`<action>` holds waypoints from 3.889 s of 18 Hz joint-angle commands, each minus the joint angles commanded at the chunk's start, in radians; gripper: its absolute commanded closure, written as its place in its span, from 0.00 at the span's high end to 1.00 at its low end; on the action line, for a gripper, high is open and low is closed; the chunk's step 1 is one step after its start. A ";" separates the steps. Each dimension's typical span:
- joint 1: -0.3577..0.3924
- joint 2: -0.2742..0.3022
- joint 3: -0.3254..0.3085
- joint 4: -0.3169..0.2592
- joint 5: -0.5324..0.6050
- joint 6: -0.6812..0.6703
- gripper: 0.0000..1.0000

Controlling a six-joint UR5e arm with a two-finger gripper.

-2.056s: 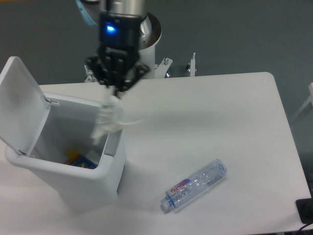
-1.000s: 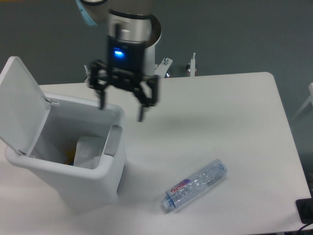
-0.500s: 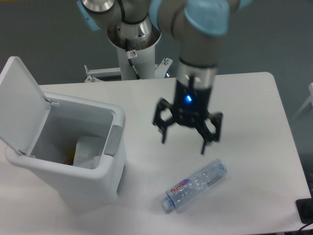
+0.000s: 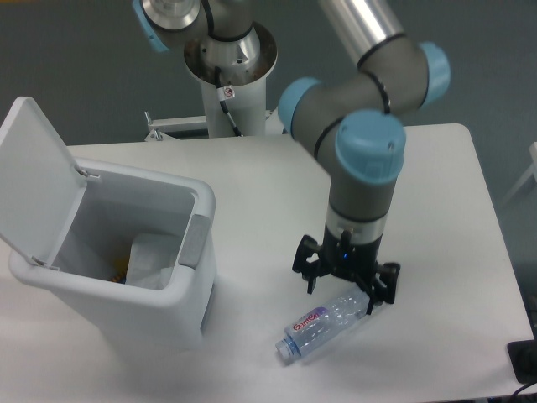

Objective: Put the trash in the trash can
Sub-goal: 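Move the open gripper over the clear plastic water bottle, then rotate the gripper and close it around the bottle's cap end, then lift the bottle and carry it over the trash can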

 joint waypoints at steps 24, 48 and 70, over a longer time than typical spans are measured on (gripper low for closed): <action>-0.115 -0.242 0.081 -0.005 0.170 0.067 0.92; 0.024 -0.036 0.130 -0.005 -0.250 0.008 0.36; -0.069 0.270 0.132 0.008 -0.965 -0.219 0.37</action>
